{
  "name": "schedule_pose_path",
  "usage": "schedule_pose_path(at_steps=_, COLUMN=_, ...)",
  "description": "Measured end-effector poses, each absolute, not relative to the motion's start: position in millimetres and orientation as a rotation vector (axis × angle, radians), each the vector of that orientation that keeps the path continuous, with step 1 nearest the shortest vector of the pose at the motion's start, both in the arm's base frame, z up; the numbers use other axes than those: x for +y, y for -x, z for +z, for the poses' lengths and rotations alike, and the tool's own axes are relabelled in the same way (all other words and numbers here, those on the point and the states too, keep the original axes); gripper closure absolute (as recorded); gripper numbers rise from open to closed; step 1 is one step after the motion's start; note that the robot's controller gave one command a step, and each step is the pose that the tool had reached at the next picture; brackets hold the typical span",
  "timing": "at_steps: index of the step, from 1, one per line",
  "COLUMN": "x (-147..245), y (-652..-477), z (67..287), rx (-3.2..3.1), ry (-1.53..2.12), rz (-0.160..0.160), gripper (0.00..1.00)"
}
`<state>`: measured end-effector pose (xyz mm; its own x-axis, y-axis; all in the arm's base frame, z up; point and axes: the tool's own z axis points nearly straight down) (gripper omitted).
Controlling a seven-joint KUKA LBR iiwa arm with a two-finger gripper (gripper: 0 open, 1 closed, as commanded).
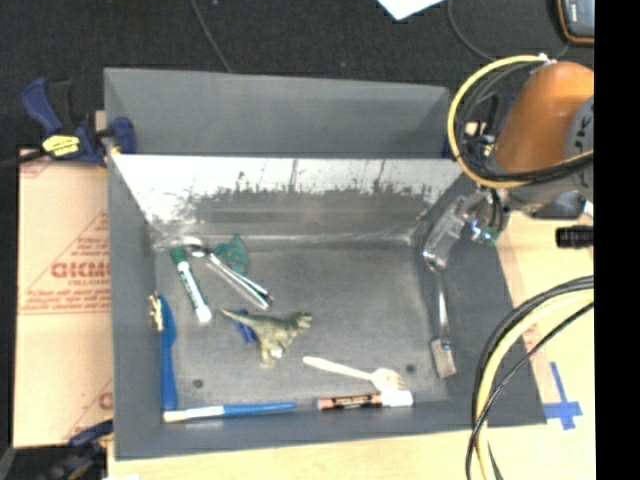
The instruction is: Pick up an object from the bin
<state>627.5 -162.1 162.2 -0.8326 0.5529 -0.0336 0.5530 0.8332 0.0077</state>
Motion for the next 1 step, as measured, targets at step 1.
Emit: schedule_pose_path(at_steps=1, x=-162.2, y=-627.0, z=177.4, rx=2.977, ry=-0.896, rz=-0.003, gripper=1.00)
